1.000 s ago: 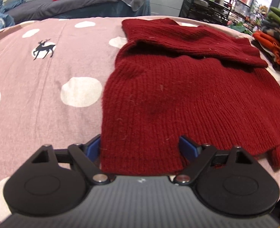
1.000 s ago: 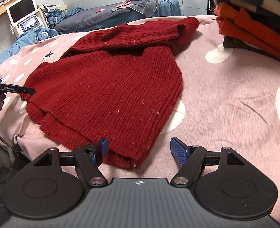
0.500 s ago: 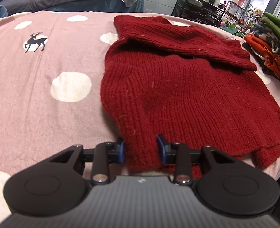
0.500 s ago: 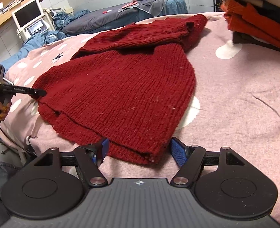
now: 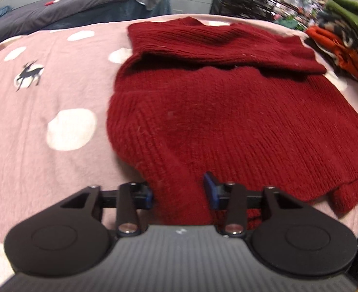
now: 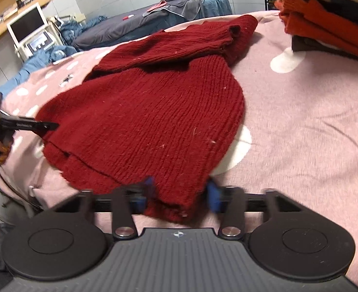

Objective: Fold small clothes
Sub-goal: 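Grasp the sweater hem with both grippers and lift it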

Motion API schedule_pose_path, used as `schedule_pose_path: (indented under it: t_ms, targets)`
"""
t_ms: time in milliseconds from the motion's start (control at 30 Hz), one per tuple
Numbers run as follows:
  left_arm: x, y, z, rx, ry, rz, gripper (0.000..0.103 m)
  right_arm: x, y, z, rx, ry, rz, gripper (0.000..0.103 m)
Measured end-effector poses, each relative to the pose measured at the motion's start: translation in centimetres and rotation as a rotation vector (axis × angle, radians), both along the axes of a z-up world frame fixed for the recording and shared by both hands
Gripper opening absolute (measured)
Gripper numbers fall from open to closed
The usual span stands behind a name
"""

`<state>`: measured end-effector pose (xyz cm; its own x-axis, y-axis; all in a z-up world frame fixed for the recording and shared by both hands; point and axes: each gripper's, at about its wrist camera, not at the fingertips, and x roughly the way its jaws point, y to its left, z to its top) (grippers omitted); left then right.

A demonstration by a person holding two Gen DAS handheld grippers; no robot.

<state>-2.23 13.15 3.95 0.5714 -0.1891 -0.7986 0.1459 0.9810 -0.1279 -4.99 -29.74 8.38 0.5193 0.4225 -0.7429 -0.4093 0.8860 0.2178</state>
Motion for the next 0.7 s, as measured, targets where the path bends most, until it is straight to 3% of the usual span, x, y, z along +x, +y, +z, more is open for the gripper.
schedule_pose_path:
  t_ms: [67, 133, 167, 433, 600, 700]
  targets:
    - [0.3, -0.6, 0.2, 0.022, 0.002, -0.012, 0.028, 0.2, -0.1, 0.0, 0.0, 0.004, 0.006, 0.044]
    - [0.5, -0.9, 0.3, 0.032, 0.004, -0.02, 0.025, 0.2, -0.1, 0.2, -0.008, -0.008, 0.016, 0.023]
    - [0.6, -0.9, 0.4, 0.032, 0.005, -0.021, 0.023, 0.2, -0.1, 0.3, -0.006, -0.014, 0.023, 0.021]
    - [2.3, -1.0, 1.5, -0.003, -0.04, -0.031, 0.019, 1.6, 0.8, 2.3, 0.056, -0.104, 0.085, 0.017]
    - [5.1, -0.9, 3.2, -0.083, -0.122, 0.003, 0.019, 5.4, 2.0, 4.9, 0.119, -0.204, 0.105, 0.017]
    - [8.0, -0.5, 4.3, -0.133, -0.175, 0.052, 0.018, 8.9, 2.9, 6.2, 0.106, -0.298, 0.095, 0.017]
